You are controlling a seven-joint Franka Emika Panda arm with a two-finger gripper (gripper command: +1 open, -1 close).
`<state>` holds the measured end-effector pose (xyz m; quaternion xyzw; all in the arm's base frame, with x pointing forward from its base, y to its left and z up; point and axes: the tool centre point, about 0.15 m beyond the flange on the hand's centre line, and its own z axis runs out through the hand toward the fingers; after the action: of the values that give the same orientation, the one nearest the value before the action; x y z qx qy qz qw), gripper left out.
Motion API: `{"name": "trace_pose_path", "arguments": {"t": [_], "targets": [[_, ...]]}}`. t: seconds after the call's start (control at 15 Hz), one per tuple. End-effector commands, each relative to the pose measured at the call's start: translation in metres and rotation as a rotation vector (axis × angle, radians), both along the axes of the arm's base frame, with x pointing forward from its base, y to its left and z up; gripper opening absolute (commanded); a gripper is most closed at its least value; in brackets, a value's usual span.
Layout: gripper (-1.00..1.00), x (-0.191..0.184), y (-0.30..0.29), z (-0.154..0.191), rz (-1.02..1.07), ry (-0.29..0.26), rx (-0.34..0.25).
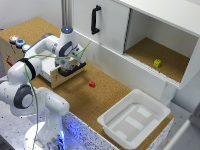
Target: Go towards the yellow block and lift it
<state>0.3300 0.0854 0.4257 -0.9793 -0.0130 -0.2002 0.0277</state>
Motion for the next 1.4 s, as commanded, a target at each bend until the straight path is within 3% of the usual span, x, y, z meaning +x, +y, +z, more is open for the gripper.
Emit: {"name": "trace_pose_path", "arguments": {"t": [0.0, 0.13, 0.33, 0.47, 0.67, 0.87, 1.13, 1.33], "targets": [[1.00, 0.047, -0.042, 0.003, -0.142, 0.069, -0.094], [1.00, 0.058, -0.057, -0.001, -0.170, 0.085, -0.143], [1.00, 0.078, -0.082, -0.006, -0.223, 0.096, -0.163], [1.00, 0.096, -0.105, -0.004, -0.272, 0.074, -0.164], [1.00, 0.129, -0.147, 0.003, -0.307, 0.033, -0.148], [1.00, 0.157, -0.193, -0.002, -0.316, 0.026, -0.124], [1.00, 0.188, -0.264, 0.001, -0.370, -0.004, -0.043], [1.00, 0.209, -0.309, 0.012, -0.363, -0.040, -0.042]]}}
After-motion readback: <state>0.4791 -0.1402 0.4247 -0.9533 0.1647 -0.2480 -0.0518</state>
